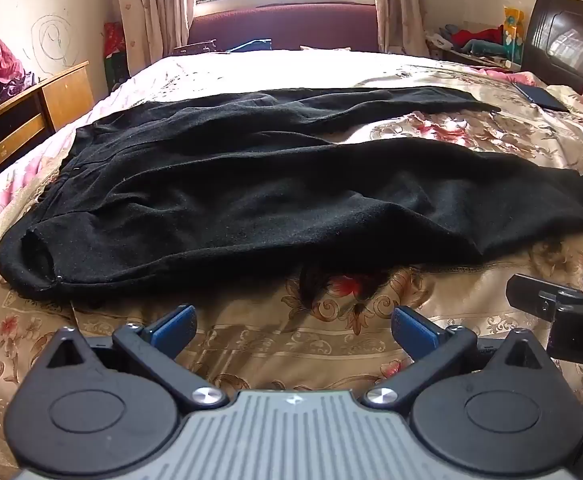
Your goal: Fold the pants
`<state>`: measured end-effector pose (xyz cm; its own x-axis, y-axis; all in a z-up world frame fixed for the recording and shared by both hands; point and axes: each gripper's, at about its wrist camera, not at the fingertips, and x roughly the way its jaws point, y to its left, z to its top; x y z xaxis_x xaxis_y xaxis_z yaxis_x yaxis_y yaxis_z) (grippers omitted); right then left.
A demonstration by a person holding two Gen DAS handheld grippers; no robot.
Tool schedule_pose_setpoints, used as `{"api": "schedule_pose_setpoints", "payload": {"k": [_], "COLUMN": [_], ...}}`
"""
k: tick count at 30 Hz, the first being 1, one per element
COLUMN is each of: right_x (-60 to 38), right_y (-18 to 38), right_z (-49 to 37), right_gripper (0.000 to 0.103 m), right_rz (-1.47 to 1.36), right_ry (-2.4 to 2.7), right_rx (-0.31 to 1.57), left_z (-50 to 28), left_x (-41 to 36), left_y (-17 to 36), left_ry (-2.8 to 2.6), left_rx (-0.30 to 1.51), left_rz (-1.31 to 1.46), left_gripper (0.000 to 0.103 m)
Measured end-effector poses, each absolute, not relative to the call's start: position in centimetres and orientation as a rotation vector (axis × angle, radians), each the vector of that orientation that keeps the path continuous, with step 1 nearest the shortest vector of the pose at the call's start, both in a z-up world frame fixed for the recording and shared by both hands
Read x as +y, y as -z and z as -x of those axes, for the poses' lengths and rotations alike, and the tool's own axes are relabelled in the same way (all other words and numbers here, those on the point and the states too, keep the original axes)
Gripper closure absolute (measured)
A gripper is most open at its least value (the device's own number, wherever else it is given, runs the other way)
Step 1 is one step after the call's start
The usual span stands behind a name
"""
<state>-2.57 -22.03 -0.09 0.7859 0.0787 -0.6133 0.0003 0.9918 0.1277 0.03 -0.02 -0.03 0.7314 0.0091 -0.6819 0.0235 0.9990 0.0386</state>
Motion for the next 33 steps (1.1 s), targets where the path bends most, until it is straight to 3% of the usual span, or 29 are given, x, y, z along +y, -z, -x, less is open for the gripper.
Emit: {"api": "schedule_pose_setpoints", "payload": {"k": [33], "right_x": [-21.50], "right_y": [0.47], "right_z": [2.45], "right_gripper": [0.001], "right_rz": [-0.100], "right_ry": [-0.040], "right_rx": [0.676], "left_z": [-0.03], "left_x": [-0.11], "left_y": [0.30], "left_ry": [0.018], "left_rx": [0.758], "left_rz": [-0.034], "left_gripper": [0.000]}}
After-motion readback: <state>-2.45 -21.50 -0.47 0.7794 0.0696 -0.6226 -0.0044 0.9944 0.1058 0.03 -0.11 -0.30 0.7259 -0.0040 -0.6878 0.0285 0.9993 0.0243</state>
